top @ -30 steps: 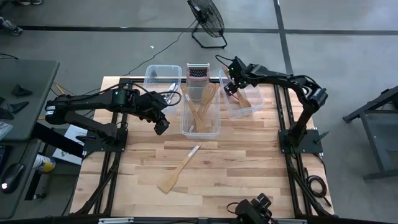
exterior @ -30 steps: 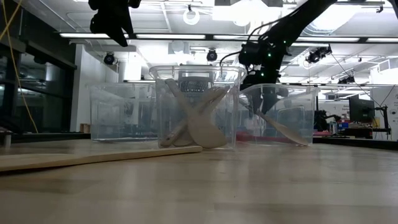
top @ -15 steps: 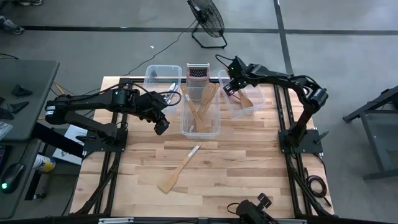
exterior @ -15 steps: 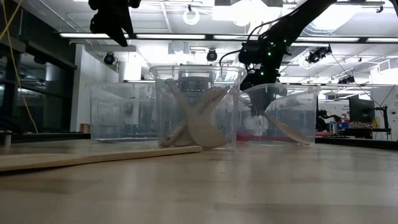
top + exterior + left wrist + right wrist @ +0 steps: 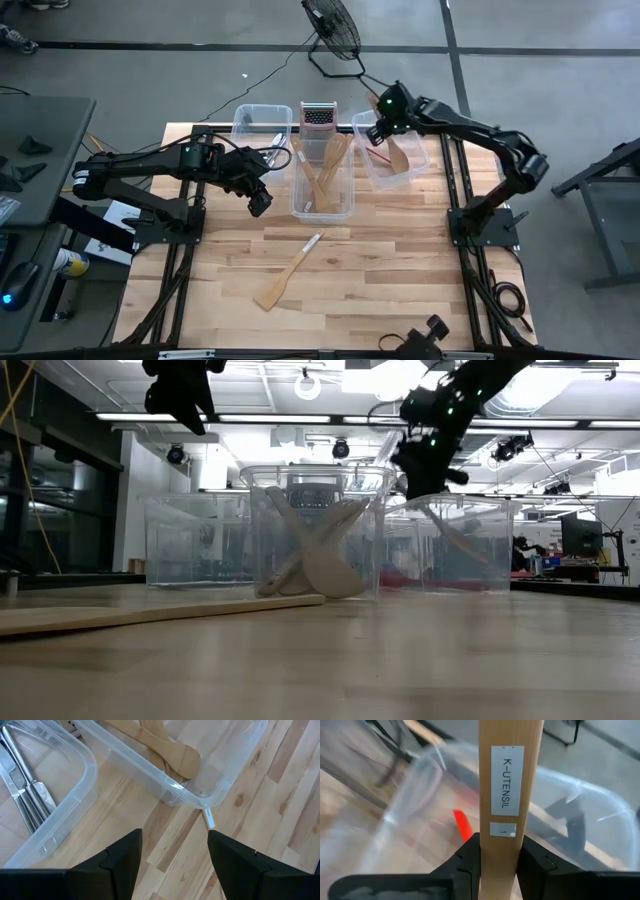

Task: Pick & Place Kitchen Items
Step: Put the brown serving spoon into the middle transparent bin

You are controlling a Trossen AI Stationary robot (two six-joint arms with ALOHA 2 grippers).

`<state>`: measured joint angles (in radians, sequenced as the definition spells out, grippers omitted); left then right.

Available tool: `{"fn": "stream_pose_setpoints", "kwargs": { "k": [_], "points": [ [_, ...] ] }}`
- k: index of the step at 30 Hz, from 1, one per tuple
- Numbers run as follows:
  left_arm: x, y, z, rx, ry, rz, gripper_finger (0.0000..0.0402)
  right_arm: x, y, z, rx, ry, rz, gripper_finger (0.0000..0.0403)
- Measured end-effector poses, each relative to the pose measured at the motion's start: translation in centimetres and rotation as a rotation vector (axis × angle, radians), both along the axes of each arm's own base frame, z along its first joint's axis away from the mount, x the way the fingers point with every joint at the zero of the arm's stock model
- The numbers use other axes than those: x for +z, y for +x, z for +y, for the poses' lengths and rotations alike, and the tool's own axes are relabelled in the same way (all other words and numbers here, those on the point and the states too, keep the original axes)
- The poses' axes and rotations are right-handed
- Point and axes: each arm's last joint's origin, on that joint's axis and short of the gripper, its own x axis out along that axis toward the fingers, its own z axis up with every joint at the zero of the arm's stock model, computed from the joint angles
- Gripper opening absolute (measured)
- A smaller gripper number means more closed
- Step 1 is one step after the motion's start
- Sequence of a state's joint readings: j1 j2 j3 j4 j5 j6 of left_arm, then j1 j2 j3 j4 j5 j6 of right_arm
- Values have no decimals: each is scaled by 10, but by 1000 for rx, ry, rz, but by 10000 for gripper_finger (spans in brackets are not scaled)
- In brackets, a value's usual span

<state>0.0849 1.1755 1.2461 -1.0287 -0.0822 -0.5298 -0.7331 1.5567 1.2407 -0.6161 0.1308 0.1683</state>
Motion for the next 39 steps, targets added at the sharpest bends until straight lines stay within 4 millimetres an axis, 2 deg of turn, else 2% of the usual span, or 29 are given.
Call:
{"fn": "stream_pose_setpoints", "kwargs": {
  "k": [13, 19, 26, 39],
  "points": [
    [0, 0, 0, 8, 1, -1, 225, 89, -42, 39, -20, -237, -319, 82],
    [0, 0, 0, 10, 3, -2, 225, 120, -55, 54, 36, -295, -529, 82],
    [2, -2, 1, 24, 47, -14, 225, 134, -55, 69, 138, -304, -646, 82],
    [18, -15, 3, 13, 176, -97, 225, 145, -23, 113, 280, -317, -761, 82]
  ]
}}
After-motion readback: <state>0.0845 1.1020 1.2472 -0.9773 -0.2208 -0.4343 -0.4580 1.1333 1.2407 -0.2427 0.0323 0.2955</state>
